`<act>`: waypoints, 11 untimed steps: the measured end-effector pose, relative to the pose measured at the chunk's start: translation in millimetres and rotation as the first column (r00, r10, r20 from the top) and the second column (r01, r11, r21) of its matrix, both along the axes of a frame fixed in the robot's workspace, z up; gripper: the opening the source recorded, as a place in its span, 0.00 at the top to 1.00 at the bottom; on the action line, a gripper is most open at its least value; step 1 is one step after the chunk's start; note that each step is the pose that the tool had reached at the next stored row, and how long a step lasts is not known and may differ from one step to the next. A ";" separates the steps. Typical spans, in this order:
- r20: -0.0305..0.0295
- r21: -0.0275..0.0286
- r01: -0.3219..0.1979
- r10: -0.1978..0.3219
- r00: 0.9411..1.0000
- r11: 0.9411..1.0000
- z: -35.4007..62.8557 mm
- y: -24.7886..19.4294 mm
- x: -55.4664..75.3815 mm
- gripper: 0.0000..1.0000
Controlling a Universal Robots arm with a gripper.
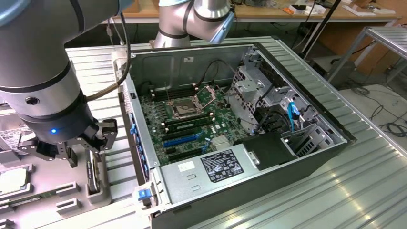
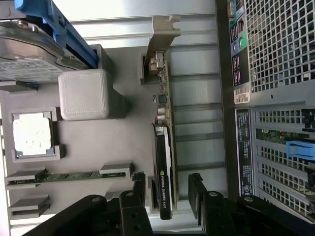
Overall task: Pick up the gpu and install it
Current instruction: 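Pick up the gpu and move the gpu toward the slot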
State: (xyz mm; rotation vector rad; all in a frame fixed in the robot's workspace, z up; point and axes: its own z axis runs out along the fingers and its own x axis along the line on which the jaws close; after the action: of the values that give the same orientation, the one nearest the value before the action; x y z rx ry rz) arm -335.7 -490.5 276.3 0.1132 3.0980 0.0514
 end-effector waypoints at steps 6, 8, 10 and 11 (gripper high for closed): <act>0.001 0.000 -0.001 0.001 1.000 1.000 -13.8 0.0 -0.1 0.52; 0.001 0.000 -0.004 0.004 1.000 1.000 -18.7 0.0 -0.1 0.52; 0.001 0.000 -0.011 0.011 1.000 1.000 -22.5 0.0 -0.1 0.52; 0.001 0.000 -0.017 0.017 1.000 1.000 -25.2 0.0 -0.1 0.52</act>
State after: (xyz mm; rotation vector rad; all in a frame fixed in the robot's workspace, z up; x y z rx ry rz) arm -335.9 -490.5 251.1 0.0867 3.0980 0.0520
